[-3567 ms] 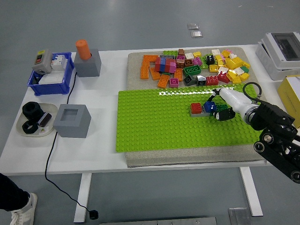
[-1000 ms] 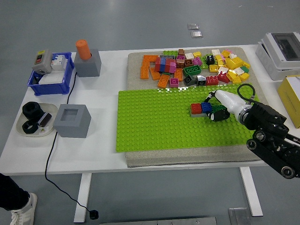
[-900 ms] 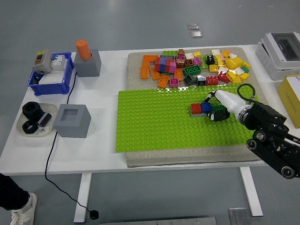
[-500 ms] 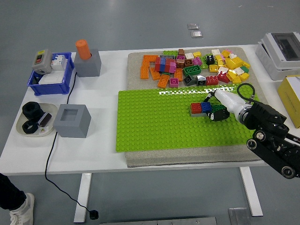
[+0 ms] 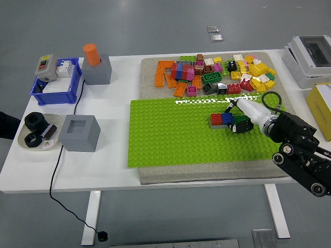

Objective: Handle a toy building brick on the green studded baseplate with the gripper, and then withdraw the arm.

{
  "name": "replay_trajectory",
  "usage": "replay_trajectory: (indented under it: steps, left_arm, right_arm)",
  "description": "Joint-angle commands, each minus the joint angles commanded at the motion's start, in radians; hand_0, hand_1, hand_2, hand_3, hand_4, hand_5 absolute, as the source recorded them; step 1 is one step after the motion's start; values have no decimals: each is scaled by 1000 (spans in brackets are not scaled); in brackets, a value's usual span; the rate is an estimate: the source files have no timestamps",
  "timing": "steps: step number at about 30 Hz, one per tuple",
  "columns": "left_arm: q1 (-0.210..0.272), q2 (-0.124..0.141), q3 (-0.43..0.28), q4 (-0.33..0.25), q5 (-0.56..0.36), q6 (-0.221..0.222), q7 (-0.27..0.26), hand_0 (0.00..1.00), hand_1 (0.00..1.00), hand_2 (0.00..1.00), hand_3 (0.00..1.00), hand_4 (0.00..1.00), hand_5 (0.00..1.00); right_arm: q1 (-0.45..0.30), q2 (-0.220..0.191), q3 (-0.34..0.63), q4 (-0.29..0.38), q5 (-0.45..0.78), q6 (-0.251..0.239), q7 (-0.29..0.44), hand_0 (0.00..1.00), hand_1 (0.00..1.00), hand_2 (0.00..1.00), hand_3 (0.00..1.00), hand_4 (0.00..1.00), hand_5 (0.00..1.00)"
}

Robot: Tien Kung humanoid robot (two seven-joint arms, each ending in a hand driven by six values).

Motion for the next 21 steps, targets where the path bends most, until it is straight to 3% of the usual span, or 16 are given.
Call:
replay_trajectory:
  steps: [21]
  left_arm:
    - [2,1,0,0,2,0,1,597,616,541,596,763,197]
  right_arm:
    - [2,-7,1,17,13,4,3,959,942,953,670,707,77]
